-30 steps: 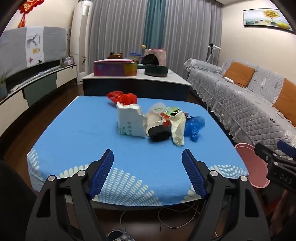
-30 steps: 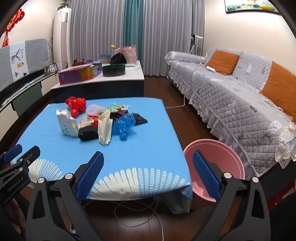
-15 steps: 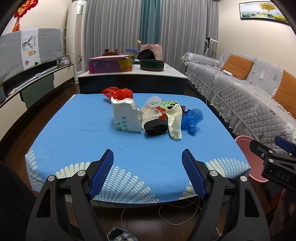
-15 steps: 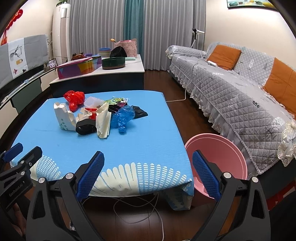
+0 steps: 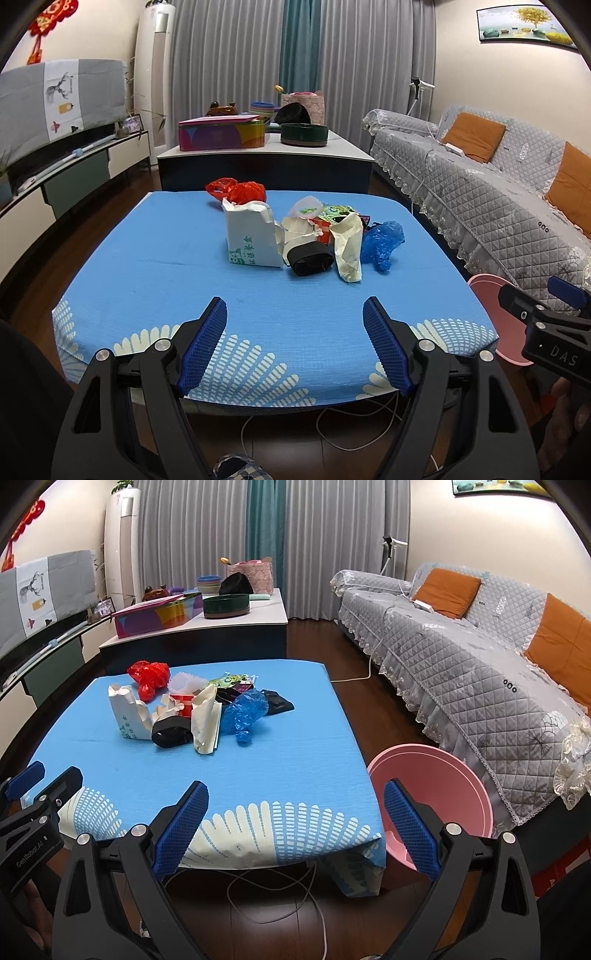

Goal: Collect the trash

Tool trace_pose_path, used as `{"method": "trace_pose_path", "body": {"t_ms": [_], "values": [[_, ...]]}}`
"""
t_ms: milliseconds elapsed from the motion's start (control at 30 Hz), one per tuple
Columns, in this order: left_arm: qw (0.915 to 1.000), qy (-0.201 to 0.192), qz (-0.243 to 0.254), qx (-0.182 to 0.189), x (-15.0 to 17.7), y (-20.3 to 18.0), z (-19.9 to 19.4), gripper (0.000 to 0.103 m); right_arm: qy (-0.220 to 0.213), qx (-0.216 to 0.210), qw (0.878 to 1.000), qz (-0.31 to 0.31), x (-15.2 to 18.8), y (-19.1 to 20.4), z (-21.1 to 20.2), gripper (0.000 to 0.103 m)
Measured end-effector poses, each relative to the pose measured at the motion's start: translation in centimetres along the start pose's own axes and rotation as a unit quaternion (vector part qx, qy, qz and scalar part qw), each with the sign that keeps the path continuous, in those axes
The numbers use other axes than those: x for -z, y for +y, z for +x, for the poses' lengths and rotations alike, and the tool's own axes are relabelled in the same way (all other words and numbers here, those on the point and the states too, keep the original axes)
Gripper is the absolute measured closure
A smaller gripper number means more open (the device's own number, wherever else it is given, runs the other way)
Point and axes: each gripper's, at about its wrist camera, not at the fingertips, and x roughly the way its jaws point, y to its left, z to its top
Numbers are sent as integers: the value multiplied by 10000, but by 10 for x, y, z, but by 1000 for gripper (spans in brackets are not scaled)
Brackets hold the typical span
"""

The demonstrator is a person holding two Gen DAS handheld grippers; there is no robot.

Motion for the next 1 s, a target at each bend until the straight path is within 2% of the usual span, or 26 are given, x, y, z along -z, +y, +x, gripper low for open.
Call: {"method": "trace_pose_path", "body": {"t_ms": [1000], "values": [[10000,12,-26,51,2,1,3,29,-170,260,9994,-135,0,5,-2,9]]}}
